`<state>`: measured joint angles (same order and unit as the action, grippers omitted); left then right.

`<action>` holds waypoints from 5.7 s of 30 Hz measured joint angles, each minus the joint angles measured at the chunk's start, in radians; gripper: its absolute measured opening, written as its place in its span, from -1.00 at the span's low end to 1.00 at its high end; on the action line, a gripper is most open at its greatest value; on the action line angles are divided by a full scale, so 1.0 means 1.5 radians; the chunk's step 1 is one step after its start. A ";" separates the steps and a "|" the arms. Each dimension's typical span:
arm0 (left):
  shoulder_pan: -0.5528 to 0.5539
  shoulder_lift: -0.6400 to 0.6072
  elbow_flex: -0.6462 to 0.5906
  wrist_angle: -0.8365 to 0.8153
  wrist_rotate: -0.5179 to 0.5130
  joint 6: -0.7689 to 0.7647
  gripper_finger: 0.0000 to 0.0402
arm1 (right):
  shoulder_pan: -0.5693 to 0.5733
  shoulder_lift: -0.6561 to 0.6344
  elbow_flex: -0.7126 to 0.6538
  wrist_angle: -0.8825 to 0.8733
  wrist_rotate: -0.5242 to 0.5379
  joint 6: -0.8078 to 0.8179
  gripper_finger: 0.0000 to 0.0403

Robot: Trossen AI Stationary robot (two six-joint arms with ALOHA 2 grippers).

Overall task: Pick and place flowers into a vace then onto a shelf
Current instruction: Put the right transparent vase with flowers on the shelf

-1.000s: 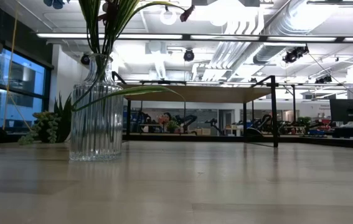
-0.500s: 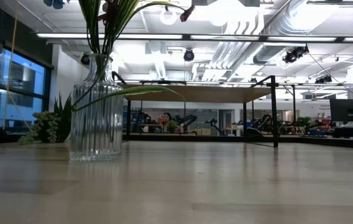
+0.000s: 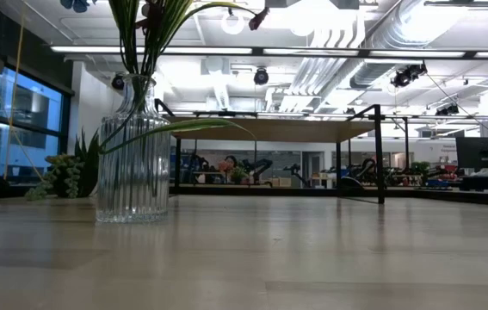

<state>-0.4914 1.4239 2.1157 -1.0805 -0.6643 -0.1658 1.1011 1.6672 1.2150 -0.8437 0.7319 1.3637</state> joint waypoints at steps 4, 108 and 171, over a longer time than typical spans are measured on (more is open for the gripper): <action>0.000 0.000 0.000 0.000 0.000 0.000 -0.13 | -0.017 0.000 -0.012 0.010 0.004 -0.001 -0.51; 0.000 0.000 0.000 0.001 0.006 0.000 -0.13 | -0.049 0.002 -0.014 0.030 0.004 -0.022 0.19; 0.000 0.000 0.000 0.005 0.008 0.003 -0.13 | -0.072 0.023 -0.014 0.023 0.014 -0.043 0.09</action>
<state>-0.4911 1.4242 2.1155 -1.0737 -0.6529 -0.1619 0.9928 1.7020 1.1946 -0.8086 0.7536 1.2999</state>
